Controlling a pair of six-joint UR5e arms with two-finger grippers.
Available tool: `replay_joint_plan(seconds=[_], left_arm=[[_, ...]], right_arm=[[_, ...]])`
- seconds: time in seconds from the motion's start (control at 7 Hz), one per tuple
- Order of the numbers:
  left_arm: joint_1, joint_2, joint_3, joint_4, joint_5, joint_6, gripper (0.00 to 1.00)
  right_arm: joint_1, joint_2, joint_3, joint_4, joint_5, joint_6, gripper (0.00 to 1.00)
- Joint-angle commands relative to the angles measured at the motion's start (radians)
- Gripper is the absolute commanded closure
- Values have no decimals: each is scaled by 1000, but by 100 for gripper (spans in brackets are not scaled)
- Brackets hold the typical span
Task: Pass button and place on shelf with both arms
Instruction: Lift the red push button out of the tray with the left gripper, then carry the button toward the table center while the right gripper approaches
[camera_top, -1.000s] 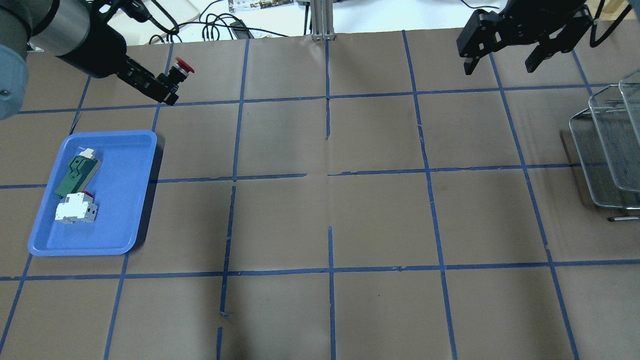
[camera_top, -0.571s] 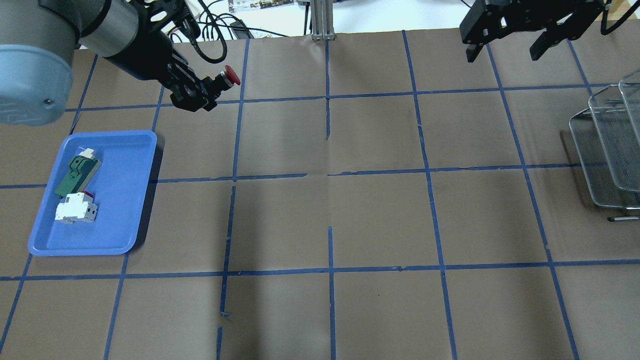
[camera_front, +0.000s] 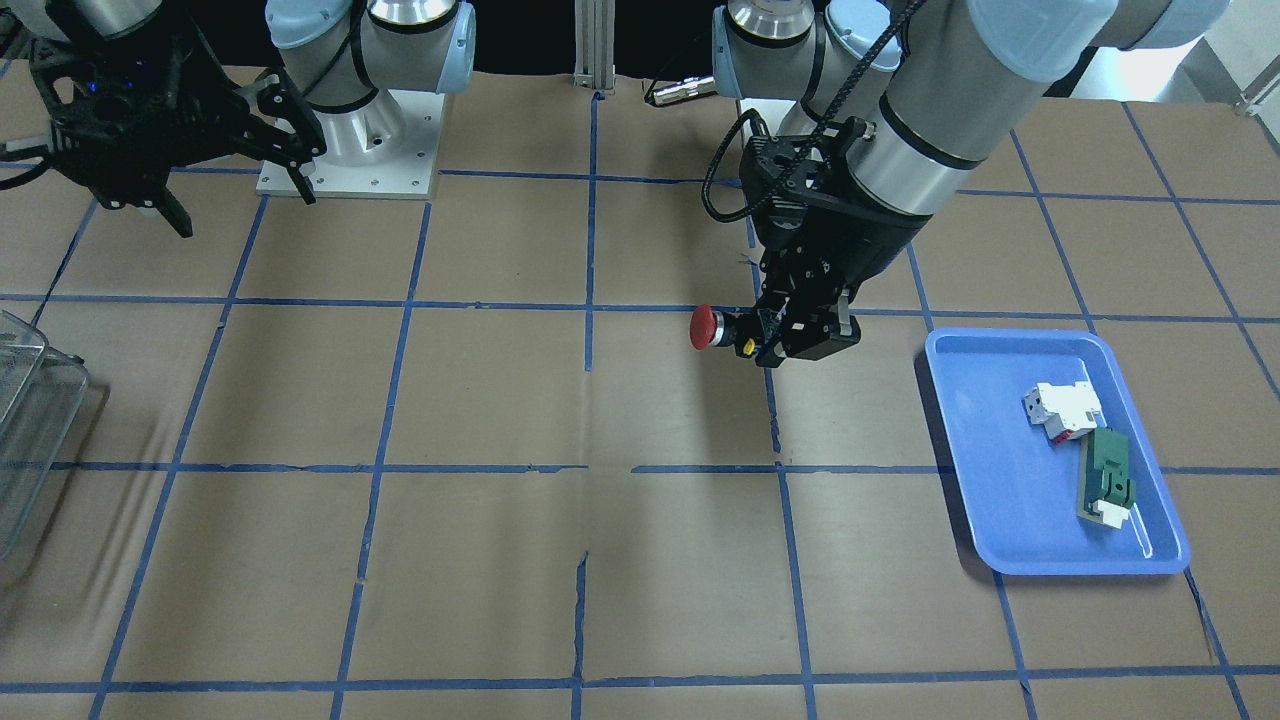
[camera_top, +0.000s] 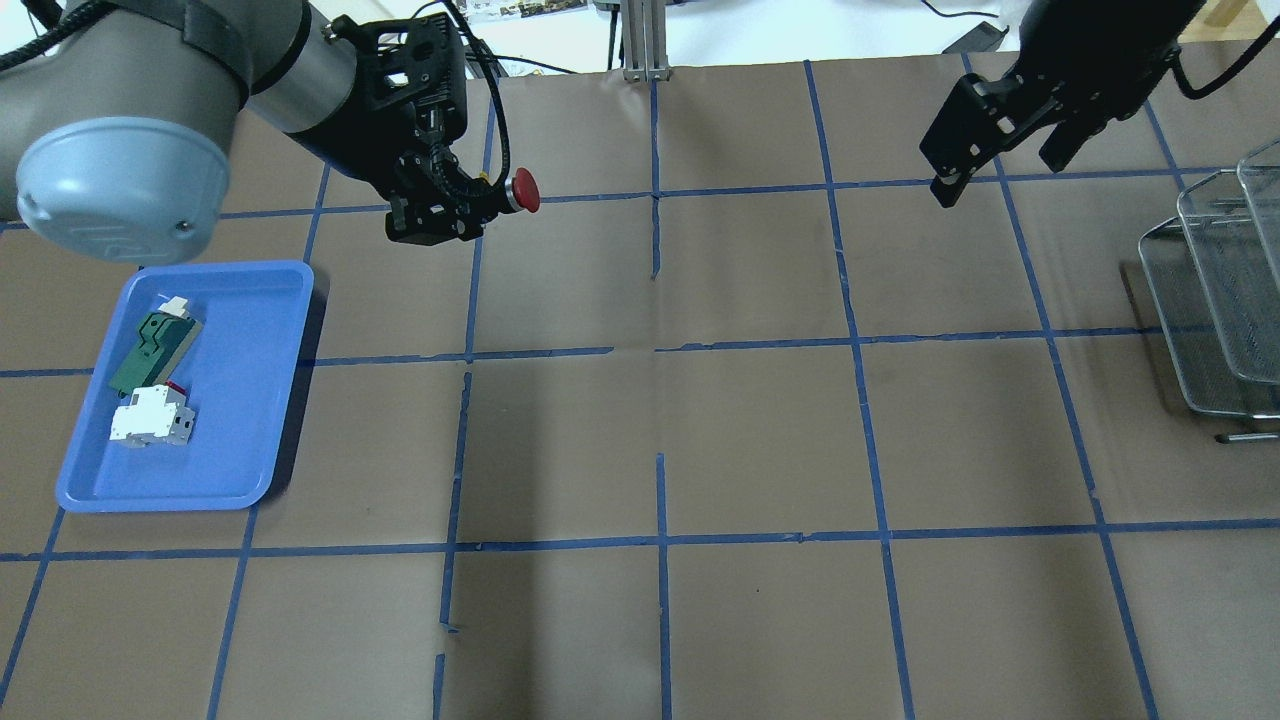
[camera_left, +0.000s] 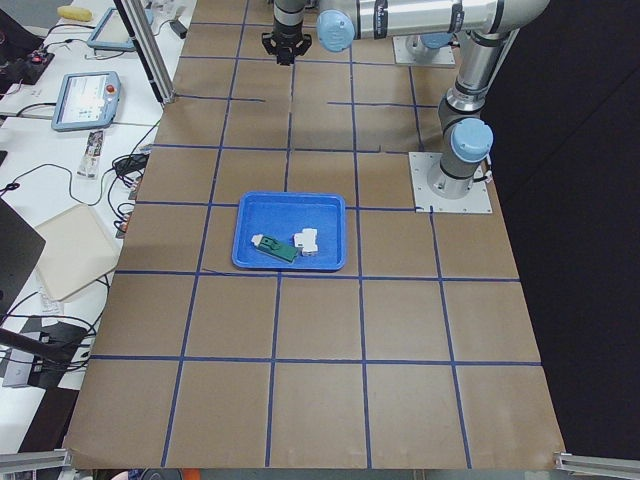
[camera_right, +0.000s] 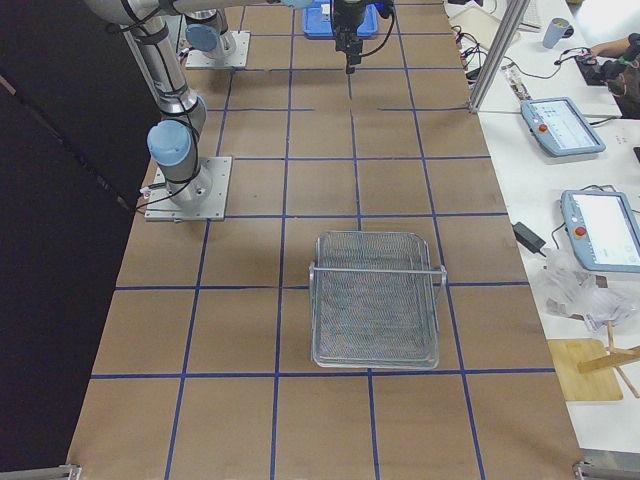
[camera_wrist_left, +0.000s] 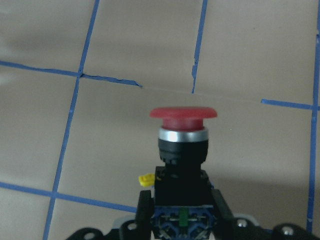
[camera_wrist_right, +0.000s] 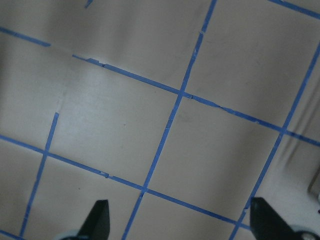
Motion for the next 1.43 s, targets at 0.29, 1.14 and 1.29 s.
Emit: replay_joint_plan(seconds=[0.29, 1.14, 1.29], left_arm=[[-121, -42, -2, 137, -3, -49, 100], [-156, -20, -90, 225, -175, 20, 100], [-147, -9, -107, 229, -234, 24, 100]], right_arm=[[6, -10, 62, -50, 176, -535, 0], [2, -35, 255, -172, 500, -1043, 0], [3, -36, 341, -238, 584, -1039, 0]])
